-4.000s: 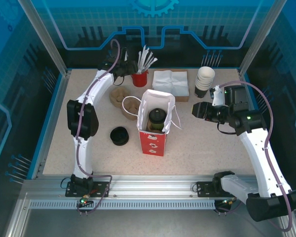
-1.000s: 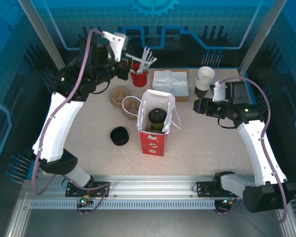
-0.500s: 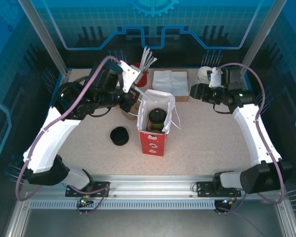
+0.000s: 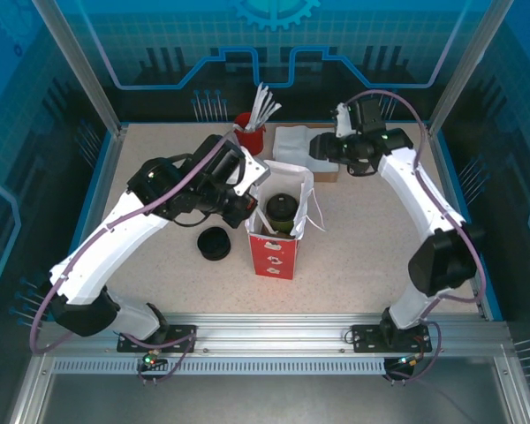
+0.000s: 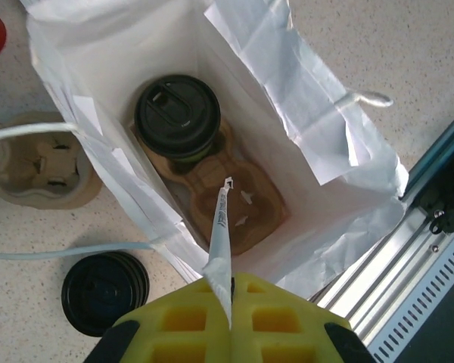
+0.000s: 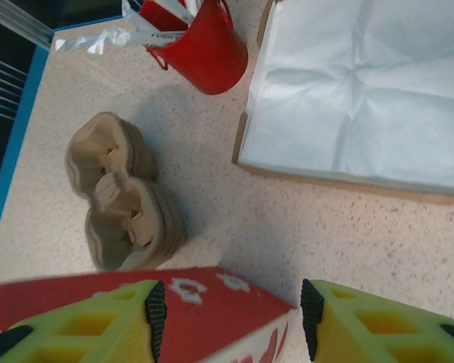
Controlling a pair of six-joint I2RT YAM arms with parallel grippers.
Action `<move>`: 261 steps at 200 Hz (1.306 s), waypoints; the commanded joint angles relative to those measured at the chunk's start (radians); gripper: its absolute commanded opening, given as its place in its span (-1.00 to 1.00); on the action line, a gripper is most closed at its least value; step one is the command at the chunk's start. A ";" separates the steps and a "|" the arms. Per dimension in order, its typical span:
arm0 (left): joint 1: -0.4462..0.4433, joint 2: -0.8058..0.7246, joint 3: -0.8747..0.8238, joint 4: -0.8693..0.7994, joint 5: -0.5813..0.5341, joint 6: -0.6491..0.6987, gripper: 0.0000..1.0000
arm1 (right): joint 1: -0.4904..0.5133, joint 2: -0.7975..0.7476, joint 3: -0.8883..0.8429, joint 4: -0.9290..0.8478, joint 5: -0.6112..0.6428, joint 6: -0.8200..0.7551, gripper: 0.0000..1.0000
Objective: Pack the takeout coffee
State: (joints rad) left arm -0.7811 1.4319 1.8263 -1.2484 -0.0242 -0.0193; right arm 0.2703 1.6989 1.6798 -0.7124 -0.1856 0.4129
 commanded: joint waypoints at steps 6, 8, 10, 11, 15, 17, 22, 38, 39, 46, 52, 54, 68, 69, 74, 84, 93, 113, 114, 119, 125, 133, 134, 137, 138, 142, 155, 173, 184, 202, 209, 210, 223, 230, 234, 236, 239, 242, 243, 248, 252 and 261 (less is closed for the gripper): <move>-0.007 -0.031 -0.048 0.052 0.053 -0.002 -0.93 | 0.027 0.068 0.060 0.021 0.098 -0.035 0.06; -0.006 -0.031 -0.052 0.054 0.054 -0.003 -0.93 | 0.029 0.071 0.061 0.026 0.104 -0.037 0.06; -0.007 -0.032 -0.055 0.057 0.056 -0.004 -0.93 | 0.030 0.075 0.061 0.030 0.108 -0.037 0.06; -0.006 -0.032 -0.057 0.058 0.056 -0.004 -0.93 | 0.031 0.076 0.061 0.032 0.110 -0.039 0.06; -0.008 -0.033 -0.063 0.063 0.059 -0.008 -0.93 | 0.034 0.083 0.063 0.040 0.119 -0.039 0.06; -0.008 -0.032 -0.066 0.065 0.061 -0.008 -0.92 | 0.036 0.087 0.064 0.044 0.124 -0.039 0.06; -0.007 -0.033 -0.074 0.070 0.065 -0.010 -0.92 | 0.038 0.095 0.065 0.056 0.135 -0.040 0.06; -0.010 -0.033 -0.090 0.078 0.065 -0.014 -0.91 | 0.046 0.125 0.064 0.088 0.170 -0.043 0.06; -0.010 -0.033 -0.091 0.078 0.065 -0.014 -0.91 | 0.046 0.128 0.065 0.089 0.172 -0.042 0.06; -0.011 -0.034 -0.095 0.076 0.066 -0.016 -0.87 | 0.048 0.144 0.071 0.097 0.181 -0.039 0.06; -0.011 -0.034 -0.097 0.077 0.066 -0.017 -0.86 | 0.049 0.159 0.077 0.102 0.185 -0.039 0.06; -0.011 -0.034 -0.097 0.078 0.065 -0.019 -0.86 | 0.049 0.165 0.079 0.104 0.187 -0.039 0.06; -0.012 -0.037 -0.099 0.078 0.070 -0.022 -0.84 | 0.052 0.199 0.094 0.113 0.198 -0.040 0.06; -0.013 -0.037 -0.099 0.078 0.070 -0.022 -0.83 | 0.053 0.201 0.097 0.113 0.200 -0.040 0.06; -0.012 -0.039 -0.099 0.078 0.074 -0.023 -0.79 | 0.053 0.214 0.107 0.111 0.202 -0.039 0.06; -0.012 -0.043 -0.098 0.080 0.073 -0.026 -0.61 | 0.054 0.242 0.124 0.110 0.210 -0.039 0.06; -0.012 -0.047 -0.098 0.085 0.072 -0.029 -0.43 | 0.055 0.265 0.139 0.107 0.217 -0.039 0.06; -0.012 -0.060 -0.095 0.095 0.061 -0.034 -0.25 | 0.059 0.310 0.172 0.103 0.235 -0.043 0.06; -0.012 -0.060 -0.095 0.096 0.060 -0.034 -0.25 | 0.059 0.312 0.173 0.103 0.236 -0.042 0.07; -0.012 -0.064 -0.094 0.097 0.054 -0.036 -0.25 | 0.059 0.323 0.180 0.101 0.239 -0.042 0.07; -0.012 -0.068 -0.091 0.098 0.049 -0.037 -0.25 | 0.061 0.333 0.188 0.100 0.242 -0.044 0.07; -0.012 -0.071 -0.086 0.098 0.043 -0.037 -0.24 | 0.062 0.344 0.195 0.103 0.250 -0.043 0.07; -0.012 -0.072 -0.086 0.098 0.043 -0.037 -0.24 | 0.062 0.346 0.197 0.103 0.251 -0.043 0.07; -0.012 -0.073 -0.083 0.097 0.040 -0.037 -0.24 | 0.062 0.350 0.199 0.103 0.253 -0.045 0.06; -0.012 -0.073 -0.082 0.097 0.039 -0.037 -0.23 | 0.062 0.351 0.199 0.103 0.254 -0.045 0.06; -0.013 -0.074 -0.079 0.096 0.035 -0.038 -0.23 | 0.064 0.356 0.204 0.104 0.257 -0.045 0.07; -0.013 -0.079 -0.069 0.093 0.026 -0.039 -0.21 | 0.066 0.369 0.211 0.109 0.269 -0.047 0.07; -0.013 -0.089 -0.063 0.095 0.020 -0.038 -0.16 | 0.069 0.392 0.230 0.108 0.281 -0.050 0.08; -0.012 -0.099 -0.065 0.098 0.020 -0.035 -0.06 | 0.070 0.410 0.250 0.099 0.287 -0.049 0.07; -0.013 -0.121 -0.079 0.115 0.018 -0.028 0.04 | 0.071 0.443 0.289 0.079 0.304 -0.054 0.08; -0.013 -0.132 -0.089 0.129 0.004 -0.032 0.11 | 0.072 0.452 0.299 0.076 0.314 -0.056 0.08; -0.013 -0.134 -0.092 0.131 0.001 -0.032 0.13 | 0.072 0.454 0.301 0.076 0.314 -0.056 0.08; -0.012 -0.155 -0.113 0.160 -0.025 -0.038 0.27 | 0.072 0.474 0.319 0.073 0.319 -0.061 0.08; -0.012 -0.169 -0.125 0.173 -0.038 -0.040 0.34 | 0.072 0.487 0.334 0.067 0.323 -0.063 0.09; -0.012 -0.175 -0.130 0.182 -0.043 -0.042 0.37 | 0.072 0.494 0.343 0.063 0.325 -0.065 0.09; -0.011 -0.178 -0.133 0.187 -0.047 -0.043 0.38 | 0.072 0.498 0.348 0.060 0.326 -0.065 0.09; -0.012 -0.184 -0.137 0.192 -0.052 -0.044 0.39 | 0.072 0.505 0.355 0.055 0.328 -0.066 0.09; -0.012 -0.189 -0.142 0.198 -0.055 -0.044 0.39 | 0.072 0.511 0.365 0.051 0.329 -0.067 0.09; -0.012 -0.191 -0.143 0.199 -0.056 -0.044 0.39 | 0.072 0.513 0.367 0.050 0.329 -0.067 0.09; -0.012 -0.200 -0.150 0.209 -0.063 -0.045 0.40 | 0.072 0.523 0.381 0.042 0.333 -0.069 0.09; -0.012 -0.206 -0.155 0.218 -0.068 -0.045 0.40 | 0.072 0.533 0.392 0.037 0.336 -0.071 0.09; -0.011 -0.223 -0.167 0.235 -0.086 -0.046 0.43 | 0.071 0.552 0.413 0.026 0.345 -0.074 0.09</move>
State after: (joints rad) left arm -0.7883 1.2556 1.6901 -1.0851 -0.0490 -0.0536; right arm 0.3290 2.1971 2.0228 -0.6426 0.1246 0.3607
